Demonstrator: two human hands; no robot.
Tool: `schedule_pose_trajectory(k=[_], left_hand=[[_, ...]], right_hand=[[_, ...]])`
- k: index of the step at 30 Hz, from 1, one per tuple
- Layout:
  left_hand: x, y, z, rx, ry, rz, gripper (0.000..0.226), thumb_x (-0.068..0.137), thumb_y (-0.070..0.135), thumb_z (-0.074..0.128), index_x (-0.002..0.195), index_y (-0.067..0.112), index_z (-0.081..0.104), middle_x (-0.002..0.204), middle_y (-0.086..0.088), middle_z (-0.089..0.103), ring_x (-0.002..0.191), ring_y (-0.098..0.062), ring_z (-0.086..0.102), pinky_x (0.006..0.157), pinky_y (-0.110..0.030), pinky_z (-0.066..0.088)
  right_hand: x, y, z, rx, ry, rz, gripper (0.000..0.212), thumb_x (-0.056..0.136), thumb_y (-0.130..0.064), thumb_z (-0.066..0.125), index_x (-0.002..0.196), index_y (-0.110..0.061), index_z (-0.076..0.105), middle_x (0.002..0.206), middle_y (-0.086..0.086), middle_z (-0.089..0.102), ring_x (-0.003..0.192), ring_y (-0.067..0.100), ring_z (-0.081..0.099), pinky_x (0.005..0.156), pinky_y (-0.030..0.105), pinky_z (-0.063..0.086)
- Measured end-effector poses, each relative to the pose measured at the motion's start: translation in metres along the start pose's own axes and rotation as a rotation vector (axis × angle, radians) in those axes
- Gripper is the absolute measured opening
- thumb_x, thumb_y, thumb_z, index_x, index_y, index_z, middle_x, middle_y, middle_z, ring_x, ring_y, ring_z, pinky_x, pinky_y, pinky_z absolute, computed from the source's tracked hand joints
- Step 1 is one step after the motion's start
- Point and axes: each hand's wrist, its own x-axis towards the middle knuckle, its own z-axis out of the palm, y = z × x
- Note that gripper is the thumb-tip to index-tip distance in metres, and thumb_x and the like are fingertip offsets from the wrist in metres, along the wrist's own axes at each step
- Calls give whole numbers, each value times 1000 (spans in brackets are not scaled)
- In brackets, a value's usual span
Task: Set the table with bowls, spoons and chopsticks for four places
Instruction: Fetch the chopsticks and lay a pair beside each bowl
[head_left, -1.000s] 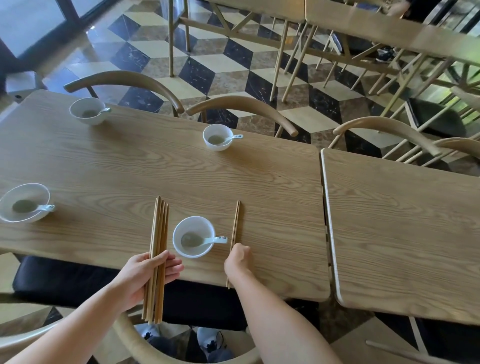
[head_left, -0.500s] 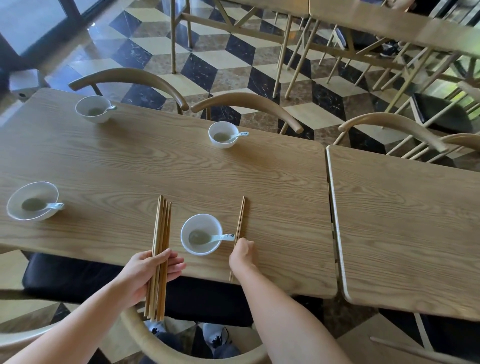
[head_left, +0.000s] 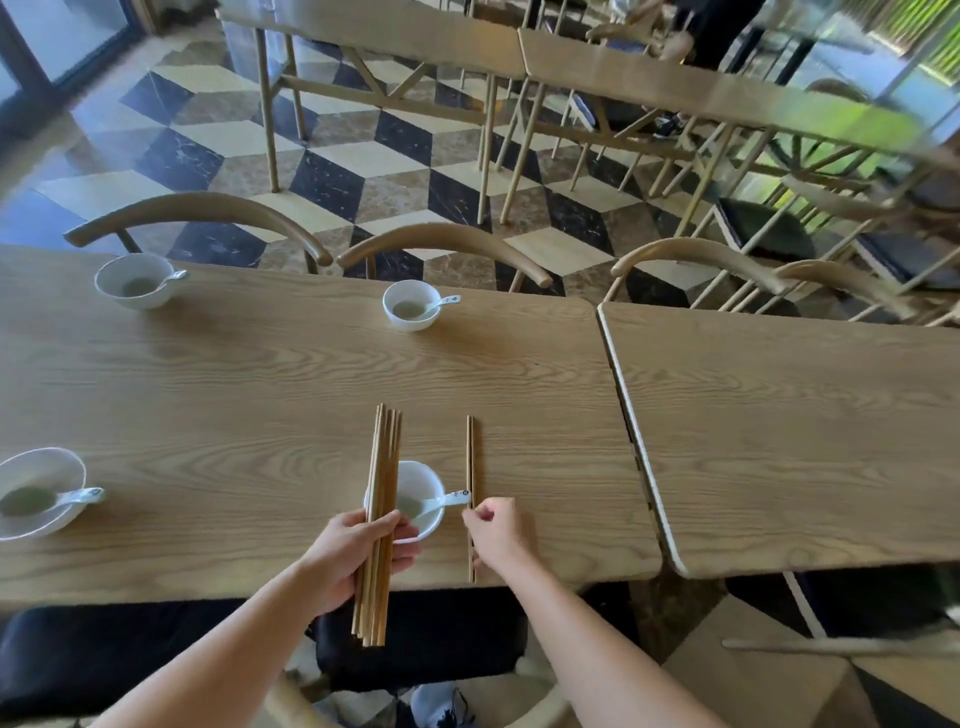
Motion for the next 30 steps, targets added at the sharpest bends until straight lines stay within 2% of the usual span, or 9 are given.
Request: schedule_pose_trajectory(k=[2,4,7,10,13,15,17,23,30], left_hand=[[1,6,11,83,-118,-46,26,97,11,59,113,-10,62,103,-26,74,90,-37,74,86,-49,59],[0,10,22,157,-249,-95,27,96,12,61,113,-8,65,106,-27,73,93,-36,73,89,-49,57],[-6,13,33,219,-384,-139,26,94,15,64,108,-6,70,108,-27,72,95,-36,71,86,-47,57],[-13,11,40,162,-451,-178,21,95,13,62,99,-2,75,102,-24,71,87,-33,70,86,-50,58],[-13,11,42,64,-461,-204,22,94,11,62,102,-5,73,105,-26,69,85,-34,72,88,-51,58],[-9,15,40,58,-461,-218,25,93,12,62,106,-7,73,110,-27,69,89,-34,72,86,-50,58],[-2,20,36,67,-458,-228,30,93,13,63,112,-9,70,112,-26,69,91,-34,73,87,-50,57],[17,31,36,2,-413,-209,33,90,13,63,113,-12,69,109,-26,71,83,-31,75,79,-45,61],[35,32,48,-2,-353,-260,36,89,4,65,116,-19,61,109,-31,69,79,-33,75,75,-47,62]], right_hand=[[-14,-16,-10,342,-111,7,22,92,-25,66,89,-4,73,72,5,68,52,16,62,53,35,58],[-24,-27,-20,506,-160,14,19,92,-20,68,95,-2,72,73,6,67,51,14,57,46,28,49],[-26,-30,-23,533,-77,17,13,88,-13,71,91,0,73,70,7,65,47,11,52,41,23,42],[-23,-23,-24,434,98,98,17,79,-16,79,81,-4,67,60,7,64,42,13,51,44,29,46],[-20,-19,-24,515,40,128,23,78,-19,80,87,1,70,79,16,75,56,19,62,59,40,56],[-15,-22,-25,621,-69,145,24,80,-14,79,97,1,72,89,22,75,58,22,64,56,34,55],[-5,-23,-26,686,-140,154,36,77,-9,81,108,4,68,95,25,73,62,23,67,55,31,54],[30,-36,-31,762,-208,168,47,76,4,79,116,16,58,71,13,68,49,16,61,41,24,47],[67,-32,-52,862,-242,207,40,80,10,72,117,14,58,71,14,70,53,20,67,48,28,55]])
